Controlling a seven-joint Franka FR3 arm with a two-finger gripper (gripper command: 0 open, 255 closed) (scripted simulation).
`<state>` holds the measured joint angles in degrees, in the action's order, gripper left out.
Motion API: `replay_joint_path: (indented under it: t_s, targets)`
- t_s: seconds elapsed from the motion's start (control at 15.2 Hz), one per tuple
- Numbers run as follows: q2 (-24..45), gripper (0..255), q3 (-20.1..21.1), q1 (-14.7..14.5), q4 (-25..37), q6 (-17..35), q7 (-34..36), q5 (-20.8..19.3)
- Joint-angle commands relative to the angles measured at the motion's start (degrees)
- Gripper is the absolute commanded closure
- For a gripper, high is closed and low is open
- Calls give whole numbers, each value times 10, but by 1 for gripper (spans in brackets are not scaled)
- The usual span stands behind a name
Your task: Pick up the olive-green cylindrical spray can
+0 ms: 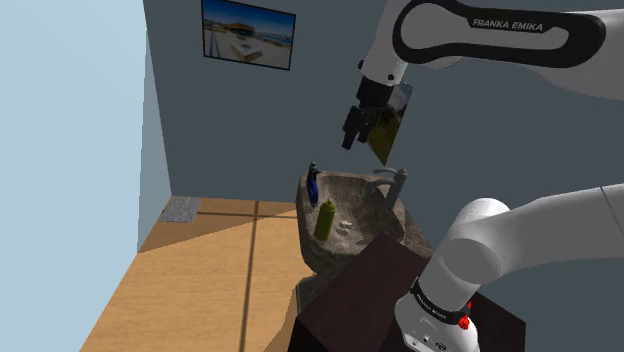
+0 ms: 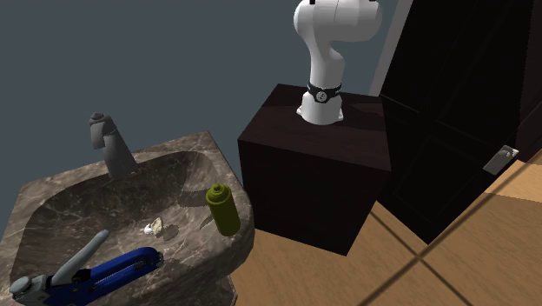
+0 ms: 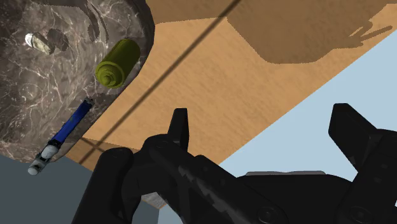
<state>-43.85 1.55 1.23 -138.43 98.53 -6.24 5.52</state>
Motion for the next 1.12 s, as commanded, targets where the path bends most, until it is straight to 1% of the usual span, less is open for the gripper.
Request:
replay_joint_path:
  t_s: [0.0,0.26,0.53,0.79,1.06]
  targets:
    - [0,0,0,0,0,0,0,0]
    - [10,0,-32,10,-60,77,-43,-10]
    - [38,0,-66,19,-107,160,-88,-17]
    - [86,0,-103,26,-139,246,-137,-19]
    - [153,0,-144,24,-155,335,-194,-9]
